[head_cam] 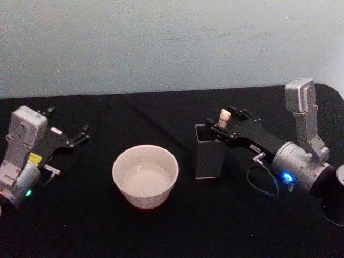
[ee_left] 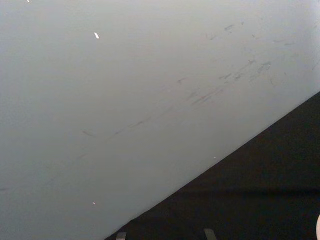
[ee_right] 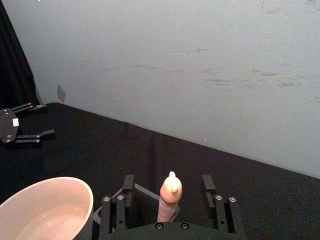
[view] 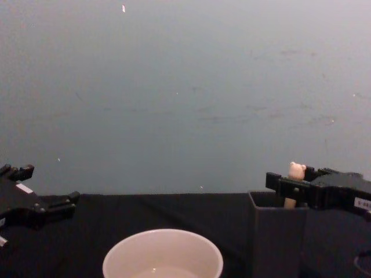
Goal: Pick up the stirring spoon with one hand, stir inside the cup, then place it back in its original position.
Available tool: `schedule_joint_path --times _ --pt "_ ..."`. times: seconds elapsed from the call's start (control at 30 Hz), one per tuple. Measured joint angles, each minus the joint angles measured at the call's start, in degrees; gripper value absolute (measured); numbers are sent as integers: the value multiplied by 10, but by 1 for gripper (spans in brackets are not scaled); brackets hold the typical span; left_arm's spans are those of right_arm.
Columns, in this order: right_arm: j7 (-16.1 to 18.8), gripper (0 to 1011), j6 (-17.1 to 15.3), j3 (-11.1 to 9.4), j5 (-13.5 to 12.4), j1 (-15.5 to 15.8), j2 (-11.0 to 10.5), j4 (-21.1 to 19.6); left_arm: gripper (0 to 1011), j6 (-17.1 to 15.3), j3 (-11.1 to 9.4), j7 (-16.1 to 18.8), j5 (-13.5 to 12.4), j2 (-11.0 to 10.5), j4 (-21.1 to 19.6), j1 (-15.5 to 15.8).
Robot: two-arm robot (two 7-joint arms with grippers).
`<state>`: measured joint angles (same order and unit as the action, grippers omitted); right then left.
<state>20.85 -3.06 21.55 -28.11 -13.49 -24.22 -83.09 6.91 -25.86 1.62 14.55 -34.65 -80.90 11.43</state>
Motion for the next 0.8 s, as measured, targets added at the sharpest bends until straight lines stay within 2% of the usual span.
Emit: schedule_joint_path --times 0.7,0.8 --pt "-1 218 1 0 -1 0 -1 -1 1001 0 0 0 0 0 0 0" --pt "-1 214 1 0 -1 0 -1 -1 1001 0 0 0 0 0 0 0"
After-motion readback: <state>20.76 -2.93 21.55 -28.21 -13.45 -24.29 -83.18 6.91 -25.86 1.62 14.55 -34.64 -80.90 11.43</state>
